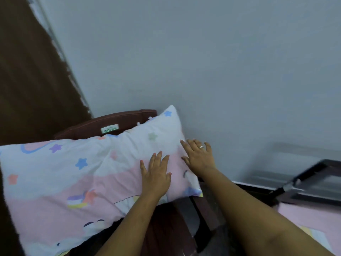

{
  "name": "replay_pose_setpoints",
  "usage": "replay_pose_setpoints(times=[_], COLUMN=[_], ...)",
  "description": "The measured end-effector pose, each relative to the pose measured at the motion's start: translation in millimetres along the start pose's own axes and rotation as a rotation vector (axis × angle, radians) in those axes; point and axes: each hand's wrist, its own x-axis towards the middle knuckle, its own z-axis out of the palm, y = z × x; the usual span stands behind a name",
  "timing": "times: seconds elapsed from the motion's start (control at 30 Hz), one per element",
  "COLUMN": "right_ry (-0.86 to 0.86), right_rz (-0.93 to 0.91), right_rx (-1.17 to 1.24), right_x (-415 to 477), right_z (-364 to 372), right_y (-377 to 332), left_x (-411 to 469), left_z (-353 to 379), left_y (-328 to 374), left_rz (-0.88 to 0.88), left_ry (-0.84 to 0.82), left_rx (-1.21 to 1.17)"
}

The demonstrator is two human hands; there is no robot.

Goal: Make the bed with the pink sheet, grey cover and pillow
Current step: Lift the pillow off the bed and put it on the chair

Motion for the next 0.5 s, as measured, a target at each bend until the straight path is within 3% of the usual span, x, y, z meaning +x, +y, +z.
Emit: replay_pose_setpoints(times=[0.17,0.5], right_ry=[0.042,-0.052], right_rz=[0.17,0.643], right_rx=[0.058,0.052], right_x=[-97.8,-359.0], right_z=[14.5,32.1], right_y=[80.7,241.3], left_x=[-38.9,-148.9], left_z=[26.2,91.8], left_y=[92.3,313.0], left_rz=[0.147,0.618], left_ry=[-0.175,-0.514], left_rx=[-0.007,0.048])
